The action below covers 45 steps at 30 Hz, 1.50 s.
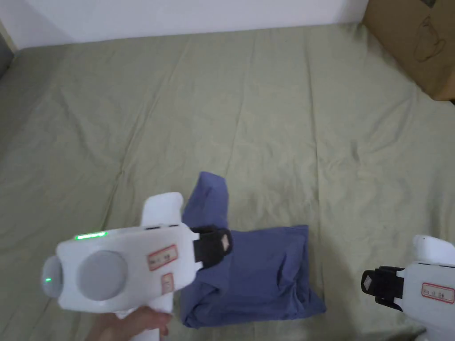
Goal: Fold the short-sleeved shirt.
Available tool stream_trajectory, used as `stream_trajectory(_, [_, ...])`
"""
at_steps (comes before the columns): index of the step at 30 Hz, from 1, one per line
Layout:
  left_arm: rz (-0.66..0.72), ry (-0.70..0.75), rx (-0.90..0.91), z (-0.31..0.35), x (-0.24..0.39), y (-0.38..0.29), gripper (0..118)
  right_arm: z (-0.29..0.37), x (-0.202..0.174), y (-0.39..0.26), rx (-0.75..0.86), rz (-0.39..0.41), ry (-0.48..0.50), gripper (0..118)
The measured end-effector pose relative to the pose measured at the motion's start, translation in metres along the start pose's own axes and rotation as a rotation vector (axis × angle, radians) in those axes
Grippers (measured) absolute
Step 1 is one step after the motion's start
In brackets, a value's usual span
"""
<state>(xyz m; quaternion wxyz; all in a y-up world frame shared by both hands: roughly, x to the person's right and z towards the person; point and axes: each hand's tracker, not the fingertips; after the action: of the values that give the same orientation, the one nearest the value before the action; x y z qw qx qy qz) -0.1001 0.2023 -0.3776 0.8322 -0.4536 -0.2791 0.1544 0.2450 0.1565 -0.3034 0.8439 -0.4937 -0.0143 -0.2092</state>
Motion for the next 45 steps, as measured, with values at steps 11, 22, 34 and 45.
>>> stream_trajectory(11, [0.206, -0.122, -0.108, -0.083, -0.010, -0.022, 107, 0.021, 0.052, -0.004, 0.044, -0.121, -0.052, 5])
stream_trajectory(22, [0.276, 0.025, -0.080, -0.065, -0.052, -0.035, 9, 0.010, 0.043, -0.009, 0.030, -0.112, -0.035, 5])
stream_trajectory(34, [0.061, -0.054, -0.266, -0.150, 0.054, -0.049, 9, 0.022, 0.036, -0.018, 0.011, -0.107, -0.063, 5])
stream_trajectory(45, [0.205, -0.183, -0.140, -0.061, -0.004, -0.044, 10, -0.005, -0.029, 0.003, -0.049, 0.115, 0.037, 5])
